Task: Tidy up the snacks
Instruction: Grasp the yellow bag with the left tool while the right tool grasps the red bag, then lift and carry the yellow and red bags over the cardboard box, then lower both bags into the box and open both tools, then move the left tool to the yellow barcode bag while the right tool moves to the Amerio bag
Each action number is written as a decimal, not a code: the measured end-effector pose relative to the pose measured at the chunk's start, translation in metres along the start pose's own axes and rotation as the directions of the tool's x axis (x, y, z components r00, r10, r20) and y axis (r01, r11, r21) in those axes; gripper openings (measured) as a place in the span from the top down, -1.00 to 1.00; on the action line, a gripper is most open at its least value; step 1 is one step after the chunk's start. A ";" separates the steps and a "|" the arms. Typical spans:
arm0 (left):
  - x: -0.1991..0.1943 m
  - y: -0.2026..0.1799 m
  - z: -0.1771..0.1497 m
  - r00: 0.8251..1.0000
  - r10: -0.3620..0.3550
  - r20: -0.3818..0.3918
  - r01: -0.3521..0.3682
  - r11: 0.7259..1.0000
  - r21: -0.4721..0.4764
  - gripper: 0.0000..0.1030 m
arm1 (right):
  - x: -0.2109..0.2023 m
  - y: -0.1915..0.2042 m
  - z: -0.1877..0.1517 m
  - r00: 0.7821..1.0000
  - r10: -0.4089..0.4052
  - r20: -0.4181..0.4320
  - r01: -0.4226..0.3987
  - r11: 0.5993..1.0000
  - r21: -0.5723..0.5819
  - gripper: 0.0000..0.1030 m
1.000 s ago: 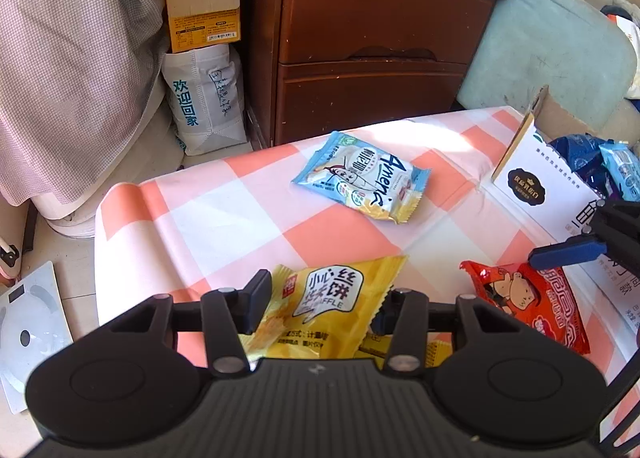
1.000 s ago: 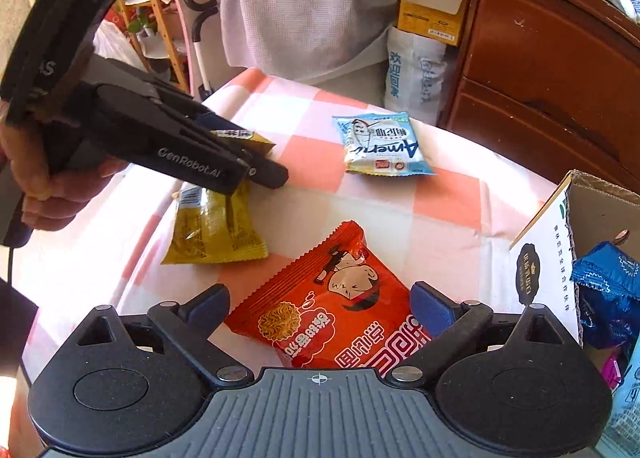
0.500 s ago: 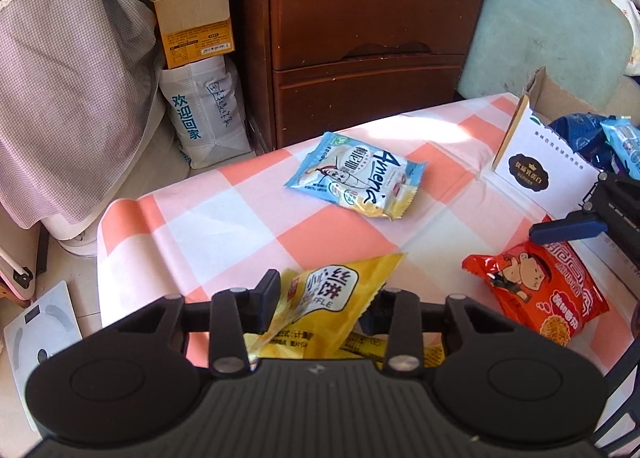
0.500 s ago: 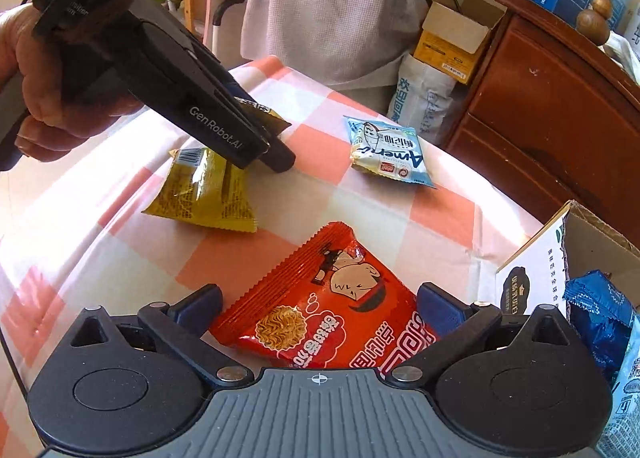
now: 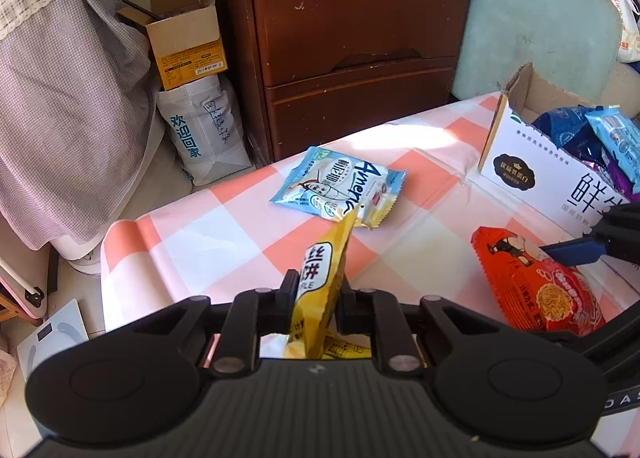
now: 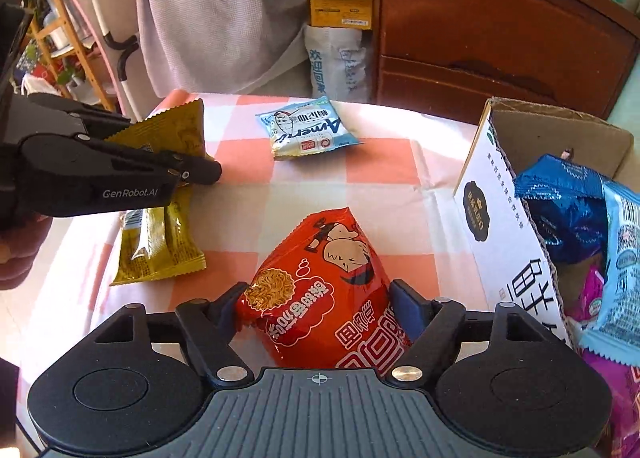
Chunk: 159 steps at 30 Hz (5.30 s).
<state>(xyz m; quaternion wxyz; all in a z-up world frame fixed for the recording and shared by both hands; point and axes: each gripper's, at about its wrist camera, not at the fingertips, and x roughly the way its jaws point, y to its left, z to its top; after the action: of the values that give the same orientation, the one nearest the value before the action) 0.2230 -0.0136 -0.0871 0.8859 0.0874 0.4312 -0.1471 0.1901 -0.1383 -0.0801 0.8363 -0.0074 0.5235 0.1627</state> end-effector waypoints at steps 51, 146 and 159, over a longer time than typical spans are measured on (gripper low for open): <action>-0.049 -0.050 -0.005 0.993 -0.081 0.085 0.084 0.995 -0.044 0.71 | -0.066 -0.040 -0.033 0.988 0.035 0.153 -0.113 0.838 0.534 0.19; -0.074 -0.151 0.050 0.930 -0.319 0.184 0.330 0.943 -0.036 -0.30 | -0.178 -0.138 -0.066 0.831 -0.408 0.377 0.064 0.745 0.664 -0.21; -0.059 -0.200 -0.047 0.955 -0.289 -0.061 0.293 0.901 0.320 -0.28 | -0.168 -0.118 -0.059 0.869 -0.369 0.329 0.112 0.795 0.596 -0.48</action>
<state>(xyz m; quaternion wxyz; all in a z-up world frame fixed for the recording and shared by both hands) 0.0870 -0.1779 -0.0750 0.8248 0.1676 0.4144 -0.3464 0.1043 -0.3051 0.0219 0.9093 0.2049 0.3450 -0.1104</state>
